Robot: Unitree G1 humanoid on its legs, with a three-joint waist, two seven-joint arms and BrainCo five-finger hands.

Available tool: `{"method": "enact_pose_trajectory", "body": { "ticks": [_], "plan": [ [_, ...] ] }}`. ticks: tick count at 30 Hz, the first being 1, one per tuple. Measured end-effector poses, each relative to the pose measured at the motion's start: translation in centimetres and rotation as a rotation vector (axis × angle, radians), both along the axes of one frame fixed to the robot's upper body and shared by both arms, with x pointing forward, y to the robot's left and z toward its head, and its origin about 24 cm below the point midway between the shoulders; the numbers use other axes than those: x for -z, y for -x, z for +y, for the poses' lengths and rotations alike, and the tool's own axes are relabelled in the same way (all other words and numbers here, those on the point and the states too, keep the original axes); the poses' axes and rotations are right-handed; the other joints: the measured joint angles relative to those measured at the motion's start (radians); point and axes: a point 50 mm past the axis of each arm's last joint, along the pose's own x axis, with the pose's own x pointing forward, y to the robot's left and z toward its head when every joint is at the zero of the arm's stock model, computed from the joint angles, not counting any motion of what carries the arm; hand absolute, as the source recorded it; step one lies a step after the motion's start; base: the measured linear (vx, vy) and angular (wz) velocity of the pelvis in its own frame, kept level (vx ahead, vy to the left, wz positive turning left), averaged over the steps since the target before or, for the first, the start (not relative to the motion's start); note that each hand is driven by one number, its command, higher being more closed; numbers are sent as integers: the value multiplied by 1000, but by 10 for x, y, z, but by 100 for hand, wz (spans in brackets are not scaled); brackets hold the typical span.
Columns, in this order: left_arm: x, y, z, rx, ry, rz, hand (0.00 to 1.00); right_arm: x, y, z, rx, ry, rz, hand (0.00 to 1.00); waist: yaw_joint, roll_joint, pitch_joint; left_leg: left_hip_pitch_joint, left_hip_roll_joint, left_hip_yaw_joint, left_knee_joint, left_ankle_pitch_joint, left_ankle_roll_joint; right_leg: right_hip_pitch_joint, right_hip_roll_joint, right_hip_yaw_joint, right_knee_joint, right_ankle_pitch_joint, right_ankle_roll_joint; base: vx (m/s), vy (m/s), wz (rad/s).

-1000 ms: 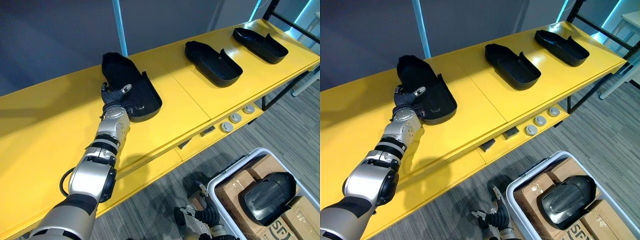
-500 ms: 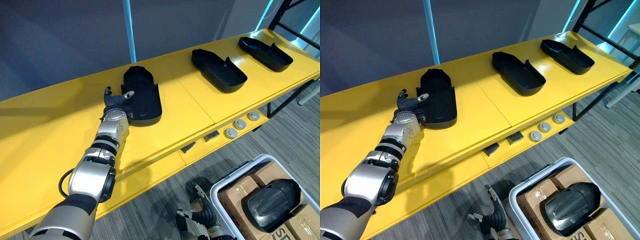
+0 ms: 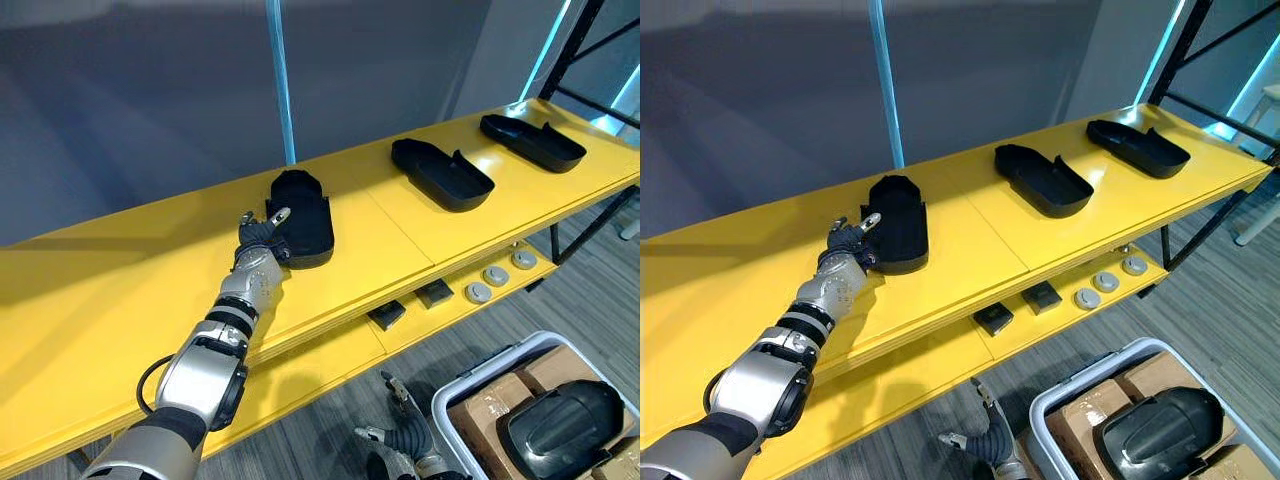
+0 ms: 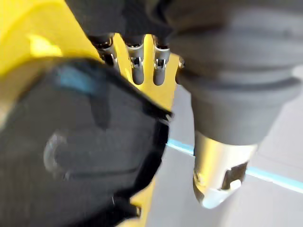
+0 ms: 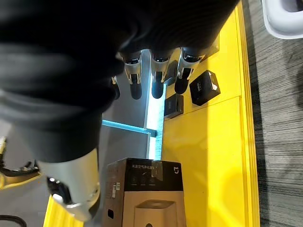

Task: Walk over and take plastic housings, then place them on the shelf

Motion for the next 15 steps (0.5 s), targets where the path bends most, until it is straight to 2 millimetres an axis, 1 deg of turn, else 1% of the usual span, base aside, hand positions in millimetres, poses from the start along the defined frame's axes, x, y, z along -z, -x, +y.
{"method": "enact_pose_trajectory", "body": {
  "ticks": [3, 9, 13, 15],
  "plan": [
    [5, 2, -8, 74, -6, -20, 0, 0, 0, -3, -5, 14, -1, 0, 1, 1, -17, 1, 0, 0, -2, 0, 0, 0, 0, -2, 0, 0, 0, 0, 0, 0],
    [10, 7, -18, 191, -31, -44, 0, 3, 1, -5, -11, 26, 10, 0, 0, 4, -27, 0, 0, -6, -4, 2, -1, 2, -1, -13, 0, 0, 0, 7, 2, 2],
    [12, 9, -21, 225, -45, -48, 0, 9, 3, -6, -11, 37, 38, 0, 0, 7, -30, 1, -1, -7, -4, 3, -1, 4, -2, -16, 0, 0, 0, 0, 0, 0],
    [17, 10, -20, 228, -51, -36, 0, 10, 3, -7, -13, 43, 45, 0, -1, 10, -37, 1, -1, -8, -4, 3, -1, 5, -3, -17, 0, 0, 1, 0, 0, 0]
  ]
}}
